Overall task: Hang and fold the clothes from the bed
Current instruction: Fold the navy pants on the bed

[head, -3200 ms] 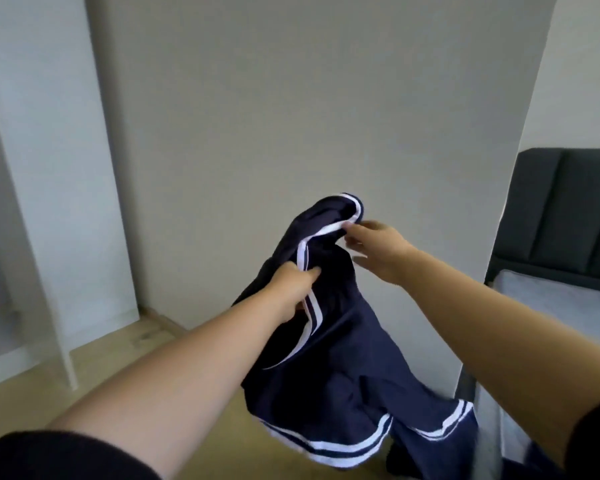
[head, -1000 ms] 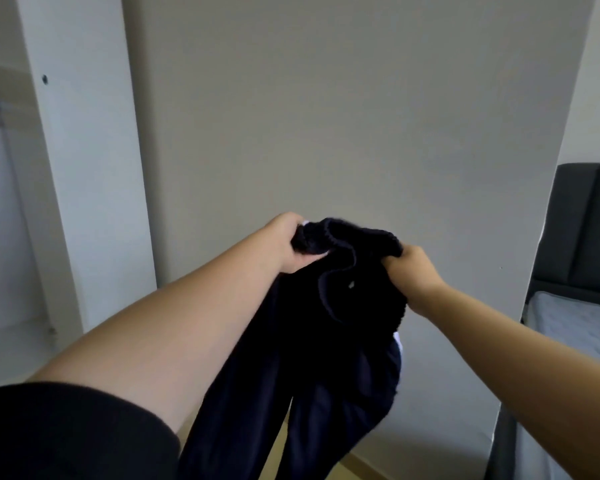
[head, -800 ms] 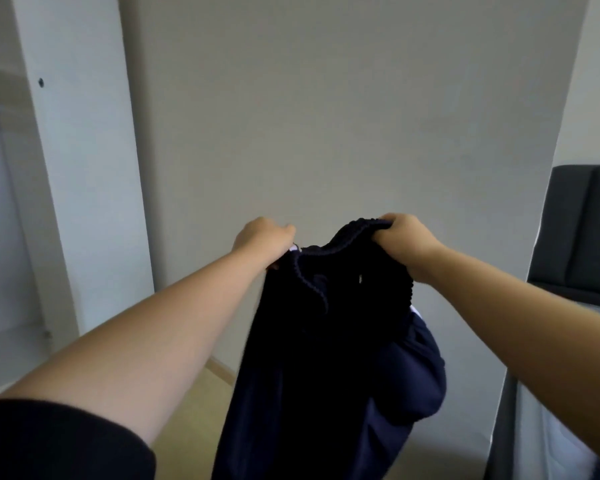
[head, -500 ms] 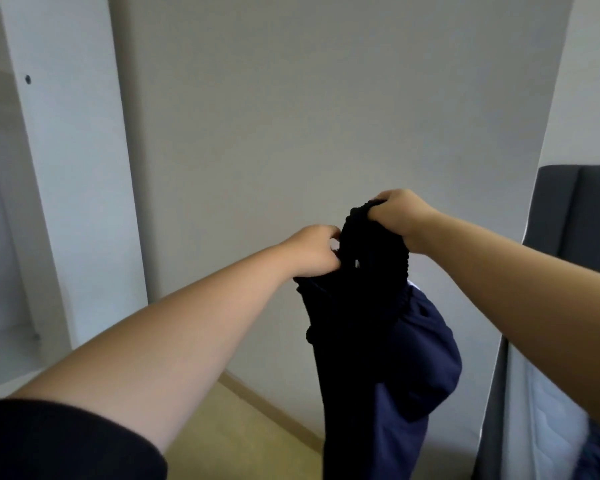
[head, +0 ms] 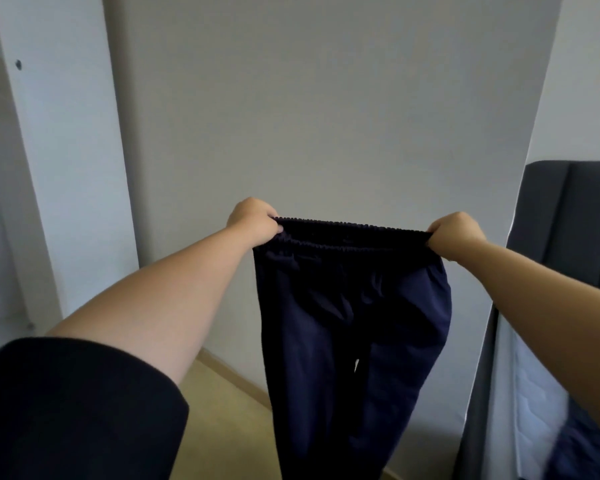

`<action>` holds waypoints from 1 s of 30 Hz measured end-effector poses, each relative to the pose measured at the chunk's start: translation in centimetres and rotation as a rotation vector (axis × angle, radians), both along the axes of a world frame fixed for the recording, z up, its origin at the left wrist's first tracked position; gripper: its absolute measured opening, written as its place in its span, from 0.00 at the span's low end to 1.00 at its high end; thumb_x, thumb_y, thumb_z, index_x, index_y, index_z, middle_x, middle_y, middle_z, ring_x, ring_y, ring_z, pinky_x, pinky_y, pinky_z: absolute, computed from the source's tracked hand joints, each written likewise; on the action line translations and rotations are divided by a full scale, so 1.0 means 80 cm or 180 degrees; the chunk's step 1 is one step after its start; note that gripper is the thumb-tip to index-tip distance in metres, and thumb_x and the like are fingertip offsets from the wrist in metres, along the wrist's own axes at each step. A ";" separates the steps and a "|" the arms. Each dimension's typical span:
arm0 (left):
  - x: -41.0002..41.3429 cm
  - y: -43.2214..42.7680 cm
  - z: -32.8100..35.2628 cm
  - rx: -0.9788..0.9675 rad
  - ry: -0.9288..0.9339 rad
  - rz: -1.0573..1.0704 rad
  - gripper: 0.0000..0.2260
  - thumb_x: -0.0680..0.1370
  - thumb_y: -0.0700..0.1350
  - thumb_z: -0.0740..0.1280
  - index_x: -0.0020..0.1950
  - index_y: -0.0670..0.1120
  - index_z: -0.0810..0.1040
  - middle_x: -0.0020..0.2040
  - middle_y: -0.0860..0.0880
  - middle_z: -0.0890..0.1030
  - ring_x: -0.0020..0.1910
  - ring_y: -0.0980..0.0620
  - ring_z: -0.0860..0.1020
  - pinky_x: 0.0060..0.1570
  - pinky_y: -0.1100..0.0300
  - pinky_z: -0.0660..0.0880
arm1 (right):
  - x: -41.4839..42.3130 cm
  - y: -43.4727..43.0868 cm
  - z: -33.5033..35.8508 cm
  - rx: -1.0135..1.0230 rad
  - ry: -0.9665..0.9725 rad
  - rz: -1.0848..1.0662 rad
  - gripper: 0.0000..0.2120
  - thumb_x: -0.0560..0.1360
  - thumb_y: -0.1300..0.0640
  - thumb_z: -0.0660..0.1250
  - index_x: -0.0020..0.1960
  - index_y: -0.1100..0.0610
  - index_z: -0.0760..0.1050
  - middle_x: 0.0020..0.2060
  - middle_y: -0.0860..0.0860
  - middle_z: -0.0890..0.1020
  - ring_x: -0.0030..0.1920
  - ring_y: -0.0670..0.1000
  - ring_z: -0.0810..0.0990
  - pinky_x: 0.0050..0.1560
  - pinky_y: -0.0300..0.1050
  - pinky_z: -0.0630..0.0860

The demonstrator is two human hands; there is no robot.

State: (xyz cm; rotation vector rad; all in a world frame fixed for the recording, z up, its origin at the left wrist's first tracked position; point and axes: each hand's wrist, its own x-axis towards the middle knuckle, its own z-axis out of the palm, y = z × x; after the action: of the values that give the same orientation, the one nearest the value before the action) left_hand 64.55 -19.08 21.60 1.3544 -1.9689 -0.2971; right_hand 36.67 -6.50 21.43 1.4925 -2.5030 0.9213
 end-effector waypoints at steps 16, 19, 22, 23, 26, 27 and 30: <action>0.042 -0.005 -0.007 0.2272 0.1754 -0.1491 0.14 0.74 0.54 0.66 0.35 0.47 0.82 0.41 0.45 0.84 0.39 0.47 0.82 0.44 0.57 0.76 | -0.014 -0.007 -0.004 0.0162 -0.3035 0.1997 0.11 0.78 0.68 0.56 0.53 0.65 0.77 0.42 0.58 0.84 0.40 0.53 0.84 0.40 0.44 0.81; 0.050 -0.003 -0.011 0.2544 0.1562 -0.1986 0.29 0.58 0.68 0.73 0.45 0.45 0.84 0.49 0.45 0.85 0.47 0.49 0.84 0.43 0.58 0.79 | -0.014 -0.005 -0.012 0.0087 -0.3357 0.1922 0.14 0.78 0.54 0.59 0.47 0.62 0.80 0.40 0.57 0.85 0.38 0.54 0.84 0.40 0.46 0.80; 0.057 -0.001 -0.015 0.2599 0.1372 -0.2519 0.39 0.46 0.58 0.84 0.52 0.44 0.80 0.49 0.45 0.84 0.47 0.49 0.83 0.44 0.57 0.80 | -0.021 0.001 -0.017 0.0070 -0.3593 0.2035 0.27 0.69 0.36 0.63 0.43 0.60 0.85 0.42 0.57 0.85 0.41 0.53 0.85 0.35 0.44 0.81; 0.059 -0.001 -0.015 0.2533 0.1327 -0.2623 0.37 0.48 0.53 0.85 0.53 0.43 0.79 0.49 0.45 0.84 0.46 0.49 0.83 0.45 0.57 0.80 | -0.025 0.005 -0.019 0.0127 -0.3599 0.2207 0.30 0.65 0.34 0.64 0.48 0.60 0.84 0.46 0.57 0.85 0.44 0.53 0.85 0.37 0.44 0.81; 0.062 -0.002 -0.014 0.2384 0.1326 -0.2583 0.22 0.64 0.39 0.77 0.55 0.42 0.77 0.49 0.44 0.84 0.46 0.48 0.83 0.46 0.56 0.80 | -0.039 0.016 -0.022 0.0509 -0.3338 0.2953 0.30 0.63 0.49 0.78 0.61 0.60 0.78 0.56 0.58 0.82 0.55 0.55 0.82 0.49 0.45 0.80; 0.063 -0.002 -0.013 0.2353 0.1366 -0.2510 0.18 0.67 0.37 0.73 0.55 0.42 0.77 0.49 0.44 0.84 0.46 0.48 0.83 0.46 0.56 0.80 | -0.041 0.018 -0.022 0.0667 -0.3195 0.3155 0.30 0.62 0.59 0.79 0.62 0.61 0.77 0.58 0.59 0.81 0.57 0.57 0.81 0.52 0.47 0.79; 0.057 -0.008 -0.015 0.2205 0.1473 -0.2218 0.16 0.69 0.40 0.68 0.56 0.43 0.77 0.49 0.46 0.84 0.46 0.50 0.83 0.48 0.57 0.79 | -0.031 0.016 -0.024 0.0773 -0.3133 0.3255 0.28 0.56 0.64 0.81 0.55 0.62 0.81 0.53 0.60 0.83 0.53 0.57 0.83 0.49 0.47 0.80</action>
State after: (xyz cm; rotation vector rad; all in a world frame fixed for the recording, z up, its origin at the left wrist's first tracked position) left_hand 69.15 -19.69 20.42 0.7820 -1.9210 -1.5805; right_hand 34.16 -5.18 19.48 3.1163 -2.2128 1.8893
